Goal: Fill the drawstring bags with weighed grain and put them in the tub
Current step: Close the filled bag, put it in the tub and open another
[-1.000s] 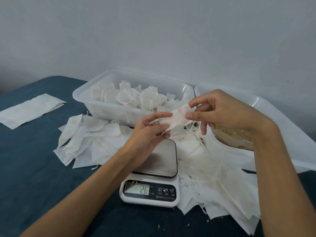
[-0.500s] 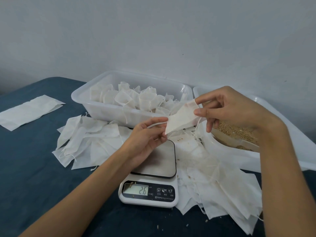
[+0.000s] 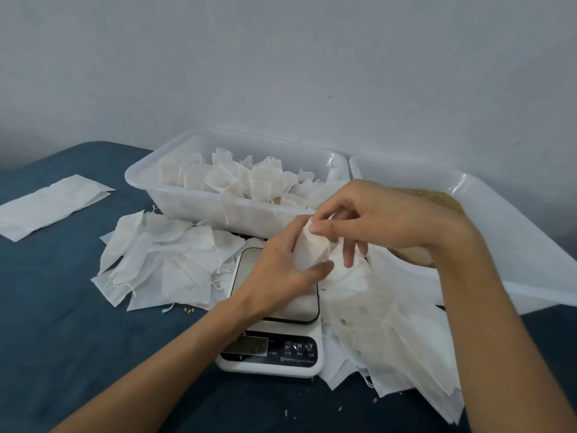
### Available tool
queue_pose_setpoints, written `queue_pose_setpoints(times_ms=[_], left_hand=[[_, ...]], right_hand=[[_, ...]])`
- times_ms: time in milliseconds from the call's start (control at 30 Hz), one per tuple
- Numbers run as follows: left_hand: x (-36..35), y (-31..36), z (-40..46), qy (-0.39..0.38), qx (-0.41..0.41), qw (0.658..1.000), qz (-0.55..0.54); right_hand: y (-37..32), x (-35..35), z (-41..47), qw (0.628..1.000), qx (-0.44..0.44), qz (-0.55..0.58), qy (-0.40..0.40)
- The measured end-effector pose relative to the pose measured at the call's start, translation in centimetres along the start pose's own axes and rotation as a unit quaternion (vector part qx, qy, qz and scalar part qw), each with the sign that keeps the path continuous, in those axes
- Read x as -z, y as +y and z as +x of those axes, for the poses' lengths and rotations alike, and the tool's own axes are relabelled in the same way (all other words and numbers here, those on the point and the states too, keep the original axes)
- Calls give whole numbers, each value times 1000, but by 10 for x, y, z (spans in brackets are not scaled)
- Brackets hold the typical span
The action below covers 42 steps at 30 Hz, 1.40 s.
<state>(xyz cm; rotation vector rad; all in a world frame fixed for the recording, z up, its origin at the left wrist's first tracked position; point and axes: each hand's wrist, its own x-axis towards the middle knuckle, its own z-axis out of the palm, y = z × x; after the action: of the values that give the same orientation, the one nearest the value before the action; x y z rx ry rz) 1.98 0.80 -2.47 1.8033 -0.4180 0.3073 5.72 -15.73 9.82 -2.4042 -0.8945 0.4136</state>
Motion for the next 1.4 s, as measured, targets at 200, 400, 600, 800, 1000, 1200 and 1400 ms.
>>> queue_pose_setpoints(times_ms=[200, 400, 600, 800, 1000, 1200, 1400], left_hand=[[5, 7, 2, -8, 17, 999, -40], [4, 11, 0, -20, 1, 997, -69], [9, 7, 5, 5, 53, 990, -130], [14, 5, 5, 22, 84, 983, -162], [15, 6, 5, 18, 95, 981, -169], [14, 4, 5, 32, 96, 981, -166], [14, 6, 6, 33, 98, 978, -182]], right_hand=[[-5, 0, 2, 1000, 22, 16, 2], [-9, -5, 2, 998, 10, 24, -49], [9, 31, -18, 996, -22, 45, 78], [129, 68, -50, 920, -368, -85, 110], [161, 60, -55, 883, -464, -74, 17], [171, 49, -48, 878, -447, -168, -4], [154, 73, -74, 884, -424, -135, 140]])
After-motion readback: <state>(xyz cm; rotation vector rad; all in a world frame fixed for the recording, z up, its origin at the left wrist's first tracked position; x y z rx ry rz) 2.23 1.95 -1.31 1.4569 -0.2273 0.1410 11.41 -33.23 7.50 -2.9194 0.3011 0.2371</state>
